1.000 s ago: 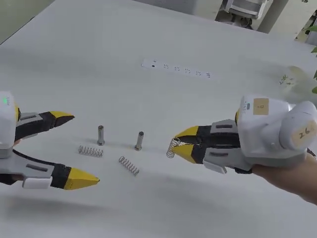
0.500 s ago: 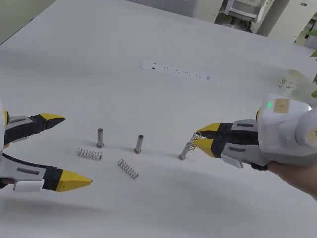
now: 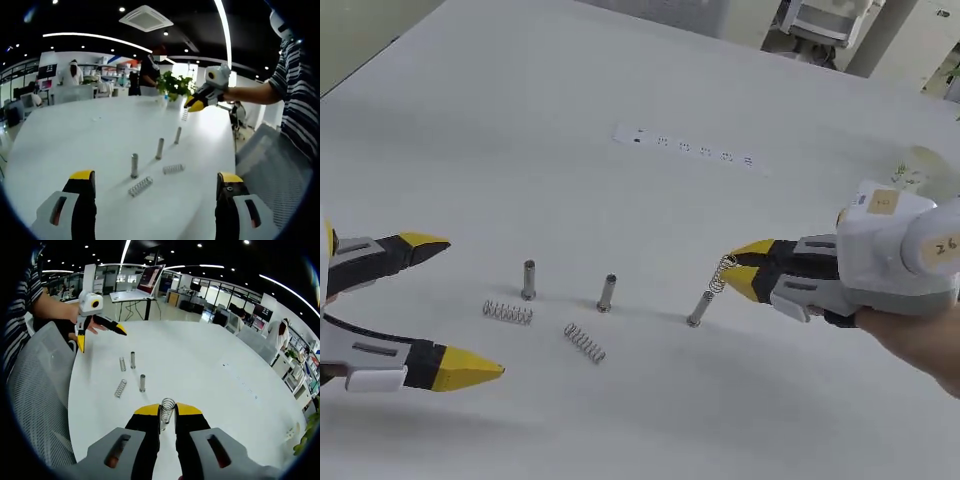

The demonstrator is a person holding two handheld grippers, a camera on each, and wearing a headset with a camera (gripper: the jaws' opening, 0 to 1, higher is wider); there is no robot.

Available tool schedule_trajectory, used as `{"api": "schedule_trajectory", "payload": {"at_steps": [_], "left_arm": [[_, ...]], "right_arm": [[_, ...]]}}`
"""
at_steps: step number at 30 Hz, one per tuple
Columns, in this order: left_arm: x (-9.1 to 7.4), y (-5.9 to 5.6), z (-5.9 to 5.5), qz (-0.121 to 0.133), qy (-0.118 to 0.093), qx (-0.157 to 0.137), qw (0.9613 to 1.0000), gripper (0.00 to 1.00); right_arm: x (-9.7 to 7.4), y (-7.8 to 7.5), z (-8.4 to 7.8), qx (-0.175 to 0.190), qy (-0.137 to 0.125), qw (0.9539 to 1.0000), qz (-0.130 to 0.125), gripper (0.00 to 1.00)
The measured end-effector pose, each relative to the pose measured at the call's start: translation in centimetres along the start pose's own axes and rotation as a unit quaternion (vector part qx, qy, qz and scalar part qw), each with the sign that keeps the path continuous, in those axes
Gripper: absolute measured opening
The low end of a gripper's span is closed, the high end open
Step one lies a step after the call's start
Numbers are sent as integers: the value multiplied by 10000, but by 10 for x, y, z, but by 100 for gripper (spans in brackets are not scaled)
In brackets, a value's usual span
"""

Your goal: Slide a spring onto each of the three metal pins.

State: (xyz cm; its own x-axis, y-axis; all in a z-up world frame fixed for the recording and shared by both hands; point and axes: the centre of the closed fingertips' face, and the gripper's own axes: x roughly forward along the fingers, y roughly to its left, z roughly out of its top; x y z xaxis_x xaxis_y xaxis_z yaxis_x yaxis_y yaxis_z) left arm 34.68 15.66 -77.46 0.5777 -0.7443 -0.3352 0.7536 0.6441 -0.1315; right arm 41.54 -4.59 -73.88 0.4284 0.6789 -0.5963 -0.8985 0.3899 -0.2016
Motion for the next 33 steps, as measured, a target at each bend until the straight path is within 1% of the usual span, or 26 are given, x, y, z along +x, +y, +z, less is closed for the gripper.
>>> {"api": "schedule_trajectory", "payload": {"at_steps": [13, 16, 25, 28, 33], "left_arm": [[-2, 3, 1, 55, -23, -29, 10000, 97], [-2, 3, 0, 62, -22, -37, 10000, 97], [-2, 2, -1, 38, 11, -14, 10000, 97], [-3, 2, -1, 31, -5, -41, 10000, 96], [-3, 3, 0, 45, -10, -37, 10000, 96]], "right_arm": [[6, -4, -12, 211, 65, 9997, -37, 8], [7, -4, -12, 280, 22, 9996, -32, 8], [11, -4, -16, 316, 43, 9995, -27, 8], [12, -5, -17, 285, 58, 9996, -59, 8], [13, -6, -18, 336, 60, 9994, -36, 8]]}}
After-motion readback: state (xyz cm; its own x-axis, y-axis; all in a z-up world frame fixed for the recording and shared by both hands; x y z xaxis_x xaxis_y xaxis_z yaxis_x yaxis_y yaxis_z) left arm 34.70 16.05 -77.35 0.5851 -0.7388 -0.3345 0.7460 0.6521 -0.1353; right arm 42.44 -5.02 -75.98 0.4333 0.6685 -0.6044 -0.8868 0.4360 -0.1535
